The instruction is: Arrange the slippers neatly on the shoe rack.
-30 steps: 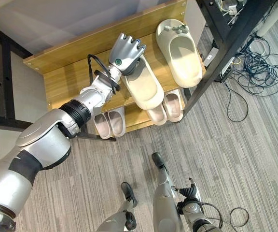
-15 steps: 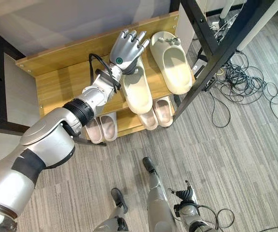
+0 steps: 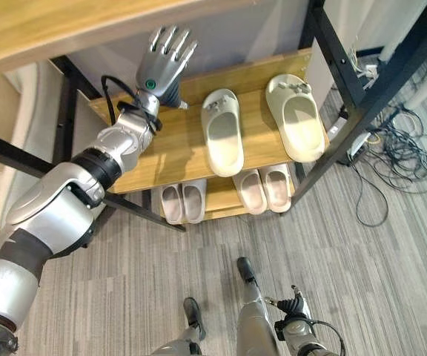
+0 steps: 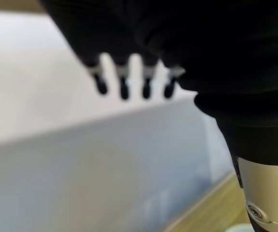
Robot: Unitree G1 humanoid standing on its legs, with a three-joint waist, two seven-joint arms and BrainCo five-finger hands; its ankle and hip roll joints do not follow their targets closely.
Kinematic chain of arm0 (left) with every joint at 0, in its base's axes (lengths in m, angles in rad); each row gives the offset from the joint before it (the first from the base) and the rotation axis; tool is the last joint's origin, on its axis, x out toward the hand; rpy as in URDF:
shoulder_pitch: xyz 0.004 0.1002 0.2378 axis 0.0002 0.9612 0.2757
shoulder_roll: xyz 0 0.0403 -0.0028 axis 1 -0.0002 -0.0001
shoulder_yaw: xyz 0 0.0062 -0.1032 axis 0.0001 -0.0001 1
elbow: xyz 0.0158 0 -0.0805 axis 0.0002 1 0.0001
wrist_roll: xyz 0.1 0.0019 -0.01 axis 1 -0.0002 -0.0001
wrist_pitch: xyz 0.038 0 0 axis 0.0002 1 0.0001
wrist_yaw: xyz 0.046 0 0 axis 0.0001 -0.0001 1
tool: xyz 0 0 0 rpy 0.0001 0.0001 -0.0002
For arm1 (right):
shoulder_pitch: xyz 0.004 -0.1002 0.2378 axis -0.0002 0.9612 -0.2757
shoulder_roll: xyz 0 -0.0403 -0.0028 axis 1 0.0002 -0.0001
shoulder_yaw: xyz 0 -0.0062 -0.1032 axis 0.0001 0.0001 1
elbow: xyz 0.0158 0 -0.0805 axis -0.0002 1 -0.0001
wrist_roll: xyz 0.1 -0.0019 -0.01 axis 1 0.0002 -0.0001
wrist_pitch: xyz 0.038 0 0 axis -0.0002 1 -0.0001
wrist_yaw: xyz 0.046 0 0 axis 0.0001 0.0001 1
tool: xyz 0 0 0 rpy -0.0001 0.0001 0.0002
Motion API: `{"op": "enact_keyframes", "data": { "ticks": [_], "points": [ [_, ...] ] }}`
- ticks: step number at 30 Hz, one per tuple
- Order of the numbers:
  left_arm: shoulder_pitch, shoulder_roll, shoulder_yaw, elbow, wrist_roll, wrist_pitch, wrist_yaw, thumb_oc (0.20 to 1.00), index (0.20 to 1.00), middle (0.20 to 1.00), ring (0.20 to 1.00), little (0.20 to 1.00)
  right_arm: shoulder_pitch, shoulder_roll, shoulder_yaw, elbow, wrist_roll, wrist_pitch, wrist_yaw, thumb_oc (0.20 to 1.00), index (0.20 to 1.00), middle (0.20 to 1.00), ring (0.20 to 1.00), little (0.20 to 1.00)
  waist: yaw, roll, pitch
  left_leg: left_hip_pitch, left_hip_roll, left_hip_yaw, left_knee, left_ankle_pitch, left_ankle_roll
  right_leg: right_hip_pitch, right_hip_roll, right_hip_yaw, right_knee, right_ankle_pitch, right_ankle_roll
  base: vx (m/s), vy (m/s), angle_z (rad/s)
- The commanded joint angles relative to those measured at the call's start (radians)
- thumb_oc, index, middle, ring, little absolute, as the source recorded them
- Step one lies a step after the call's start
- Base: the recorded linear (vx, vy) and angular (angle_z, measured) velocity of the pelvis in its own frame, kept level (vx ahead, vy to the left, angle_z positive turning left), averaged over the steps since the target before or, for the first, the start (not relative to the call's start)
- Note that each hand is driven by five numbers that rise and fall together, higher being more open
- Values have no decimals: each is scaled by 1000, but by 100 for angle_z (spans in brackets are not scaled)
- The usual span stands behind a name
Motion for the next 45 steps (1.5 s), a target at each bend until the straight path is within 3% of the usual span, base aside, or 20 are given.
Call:
{"op": "enact_keyframes", "data": {
  "ticks": [1,2,3,7,19,35,45],
  "points": [
    [-50,37,110,-3,-52,-51,-23,1000,1000,1000,1000,1000,9,-29,-19,3,36,21,-3,1000,1000,1000,1000,1000,-19,15,51,-3,45,-83,6,-12,-70,49,-55,-70,75,-136,87,-22,16,20],
    [-48,38,111,-6,-51,-50,-25,1000,1000,1000,1000,1000,10,-29,-18,2,36,21,-3,1000,1000,1000,1000,1000,-20,15,51,-2,45,-83,6,-12,-70,50,-55,-71,75,-136,87,-30,29,13],
    [49,29,182,-107,-128,-83,-41,1000,1000,1000,1000,1000,11,-24,-38,-5,48,31,-3,1000,1000,1000,1000,1000,-6,17,49,1,40,-87,6,-13,-67,59,-58,-75,75,-138,85,-27,32,10],
    [190,-37,241,-145,-262,-142,-125,1000,1000,1000,1000,1000,8,-21,-58,-6,43,54,-7,1000,1000,1000,1000,1000,8,24,47,-5,30,-93,6,-10,-62,56,-66,-73,72,-135,84,-27,42,5],
    [204,-248,247,63,-403,-143,-147,1000,1000,1000,1000,1000,-37,-36,-37,9,36,71,-18,1000,1000,1000,1000,1000,-2,39,53,-32,30,-85,6,3,-63,15,-61,-52,74,-125,79,-6,8,-3],
    [151,-328,227,133,-416,-139,-153,1000,1000,1000,1000,1000,-38,-59,-21,35,18,78,-15,1000,1000,1000,1000,1000,-20,71,37,-23,34,-67,6,5,-65,7,-58,-35,80,-129,77,8,-1,-2],
    [120,-352,221,148,-416,-142,-156,1000,1000,1000,1000,1000,-29,-62,-9,42,18,76,-12,1000,1000,1000,1000,1000,-33,68,35,-33,37,-67,6,7,-65,-4,-54,-32,81,-127,75,2,-13,-3]
  ]
}}
